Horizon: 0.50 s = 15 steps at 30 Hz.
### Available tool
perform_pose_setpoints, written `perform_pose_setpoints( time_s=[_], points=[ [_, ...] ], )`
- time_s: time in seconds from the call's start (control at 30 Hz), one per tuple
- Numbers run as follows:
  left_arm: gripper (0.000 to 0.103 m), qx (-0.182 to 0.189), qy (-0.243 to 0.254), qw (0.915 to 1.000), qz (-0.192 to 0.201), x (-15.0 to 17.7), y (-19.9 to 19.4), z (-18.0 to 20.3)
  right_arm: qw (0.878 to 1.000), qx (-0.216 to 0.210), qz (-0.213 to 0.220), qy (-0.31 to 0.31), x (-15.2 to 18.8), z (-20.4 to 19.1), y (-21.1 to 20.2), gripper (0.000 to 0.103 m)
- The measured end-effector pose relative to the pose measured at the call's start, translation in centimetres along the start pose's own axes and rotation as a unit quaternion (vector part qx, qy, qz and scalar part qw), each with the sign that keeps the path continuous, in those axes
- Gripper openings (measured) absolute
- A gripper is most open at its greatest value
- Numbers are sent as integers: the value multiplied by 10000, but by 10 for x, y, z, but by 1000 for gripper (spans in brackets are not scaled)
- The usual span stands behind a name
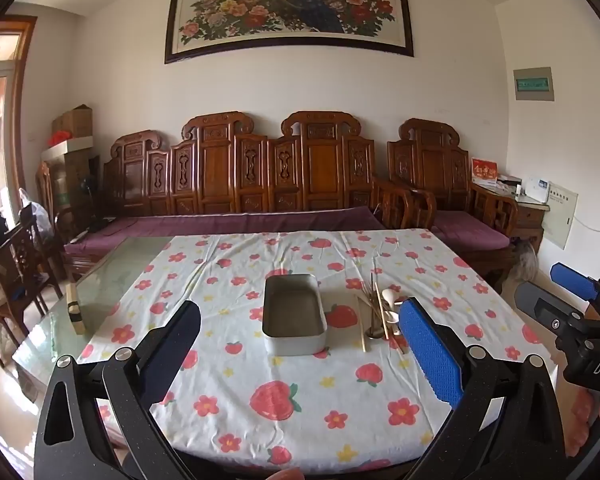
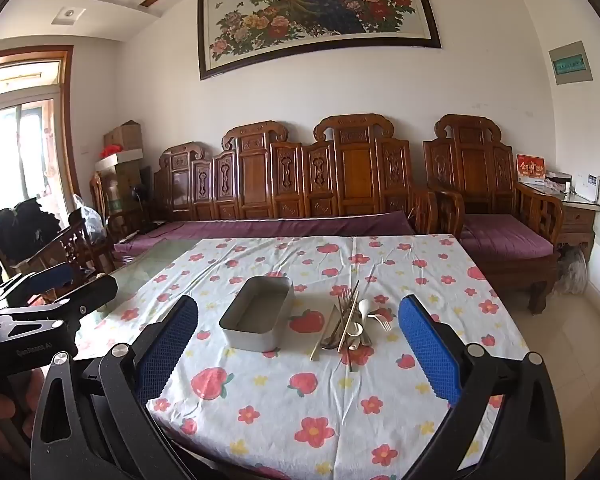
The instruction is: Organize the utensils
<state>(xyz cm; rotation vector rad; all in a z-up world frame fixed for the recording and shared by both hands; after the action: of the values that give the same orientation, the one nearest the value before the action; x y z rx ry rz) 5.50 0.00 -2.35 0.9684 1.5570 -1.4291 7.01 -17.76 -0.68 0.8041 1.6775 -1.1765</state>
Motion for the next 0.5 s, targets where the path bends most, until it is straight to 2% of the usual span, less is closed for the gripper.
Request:
perform_pose_setpoints(
  time_s=[0.5],
  points=[
    [96,15,-15,10000,32,-4,-3,4,10000,-10,-19,40,1,1,0,100]
  ],
)
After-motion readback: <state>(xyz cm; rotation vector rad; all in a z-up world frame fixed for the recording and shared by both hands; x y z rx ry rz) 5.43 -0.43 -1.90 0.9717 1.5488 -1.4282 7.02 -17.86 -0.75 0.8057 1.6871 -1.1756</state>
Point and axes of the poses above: each gripper's, at about its wrist camera, not at the fingertips, and y roughly the way its jaws point, z to its right, x to its underside, the point moved 6 cm from there along y, roughly the way its jaws point, and after that the axes turned 4 degrees about -x, right-handed, at the moved point
